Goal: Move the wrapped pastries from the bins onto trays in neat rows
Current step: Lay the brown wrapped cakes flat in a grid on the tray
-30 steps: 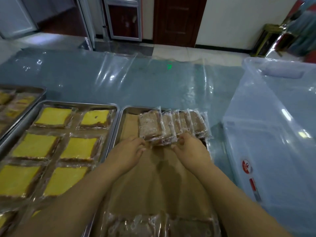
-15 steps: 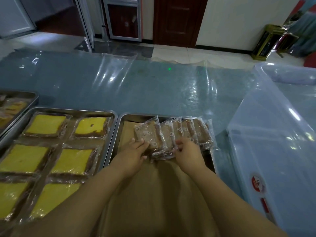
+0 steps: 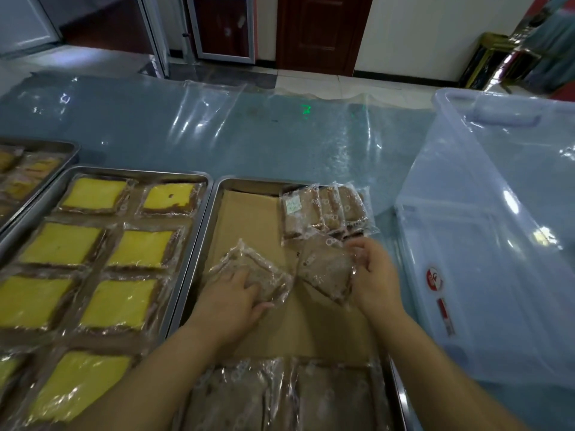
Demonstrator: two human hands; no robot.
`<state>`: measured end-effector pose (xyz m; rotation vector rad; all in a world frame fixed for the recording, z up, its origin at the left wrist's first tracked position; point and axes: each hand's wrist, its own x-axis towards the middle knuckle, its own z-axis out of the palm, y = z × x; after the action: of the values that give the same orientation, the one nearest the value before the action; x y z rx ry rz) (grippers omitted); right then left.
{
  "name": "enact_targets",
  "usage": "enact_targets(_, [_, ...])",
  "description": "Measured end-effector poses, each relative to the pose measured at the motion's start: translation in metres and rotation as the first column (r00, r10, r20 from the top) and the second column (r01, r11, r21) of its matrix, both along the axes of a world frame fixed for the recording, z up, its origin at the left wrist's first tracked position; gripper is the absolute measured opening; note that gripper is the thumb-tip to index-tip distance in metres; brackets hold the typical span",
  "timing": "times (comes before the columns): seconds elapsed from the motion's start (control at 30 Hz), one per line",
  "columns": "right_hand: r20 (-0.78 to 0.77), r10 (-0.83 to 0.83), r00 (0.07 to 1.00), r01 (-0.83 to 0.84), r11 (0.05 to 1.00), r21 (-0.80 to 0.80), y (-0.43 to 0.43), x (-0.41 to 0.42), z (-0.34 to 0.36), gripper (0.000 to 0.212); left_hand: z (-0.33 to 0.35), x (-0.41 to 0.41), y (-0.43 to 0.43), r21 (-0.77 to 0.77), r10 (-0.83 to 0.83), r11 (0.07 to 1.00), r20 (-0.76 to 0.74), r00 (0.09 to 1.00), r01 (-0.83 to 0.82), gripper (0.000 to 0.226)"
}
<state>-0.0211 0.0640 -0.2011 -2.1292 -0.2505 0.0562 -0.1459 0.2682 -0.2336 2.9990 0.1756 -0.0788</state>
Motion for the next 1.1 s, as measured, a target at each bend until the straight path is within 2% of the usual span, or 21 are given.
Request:
enact_targets(0.1, [-0.094, -0.06, 0.994, 0.068, 0.995, 0.078, -0.009, -0.005, -0.001, 0.037, -0.002, -0.01, -0.009, 0.041, 0.023, 0.999, -0.029, 0.999, -0.022, 0.041])
enact_targets(0.2, [-0.121, -0.09, 0.989, 0.09, 0.996, -0.003, -0.017, -0.008, -0.005, 0.036, -0.005, -0.02, -0.012, 0.061, 0.046, 0.997, -0.033, 0.998, -0.044, 0.037])
enact_targets(0.3, [-0.204, -0.025, 0.979, 0.004, 0.995, -0.103, -0.02, -0.013, -0.006, 0.035, -0.005, -0.029, -0.012, 0.06, 0.051, 0.997, -0.011, 0.999, -0.05, 0.036])
enact_targets(0.37, [-0.19, 0.02, 0.981, -0.078, 0.95, -0.301, -0.022, -0.02, -0.008, 0.033, -0.005, -0.034, -0.011, 0.035, 0.049, 0.998, 0.039, 0.998, -0.05, 0.033])
enact_targets(0.43, [-0.031, 0.1, 0.994, -0.1, 0.817, -0.568, -0.026, -0.028, -0.01, 0.034, -0.005, -0.038, -0.01, 0.005, 0.045, 0.999, 0.087, 0.995, -0.046, 0.029])
enact_targets(0.47, [0.031, 0.16, 0.987, -0.109, 0.791, -0.602, -0.027, -0.032, -0.011, 0.036, -0.006, -0.041, -0.009, -0.011, 0.047, 0.999, 0.102, 0.994, -0.046, 0.027])
enact_targets(0.57, [0.002, 0.337, 0.942, -0.284, 0.797, -0.534, -0.027, -0.049, -0.014, 0.04, -0.011, -0.049, -0.009, -0.085, 0.073, 0.994, 0.081, 0.994, -0.066, 0.031])
enact_targets(0.67, [-0.067, 0.489, 0.87, -0.428, 0.679, -0.597, -0.026, -0.065, -0.025, 0.034, -0.017, -0.054, -0.009, -0.121, 0.074, 0.99, 0.061, 0.995, -0.066, 0.036])
enact_targets(0.93, [-0.085, 0.444, 0.892, -0.404, 0.699, -0.591, -0.032, -0.073, -0.028, 0.03, -0.01, -0.062, -0.014, -0.1, 0.093, 0.991, 0.06, 0.994, -0.086, 0.033])
enact_targets(1.1, [-0.008, 0.389, 0.921, -0.335, 0.784, -0.523, -0.024, -0.056, -0.019, 0.031, 0.001, -0.038, -0.01, -0.075, 0.108, 0.992, 0.103, 0.989, -0.101, 0.036])
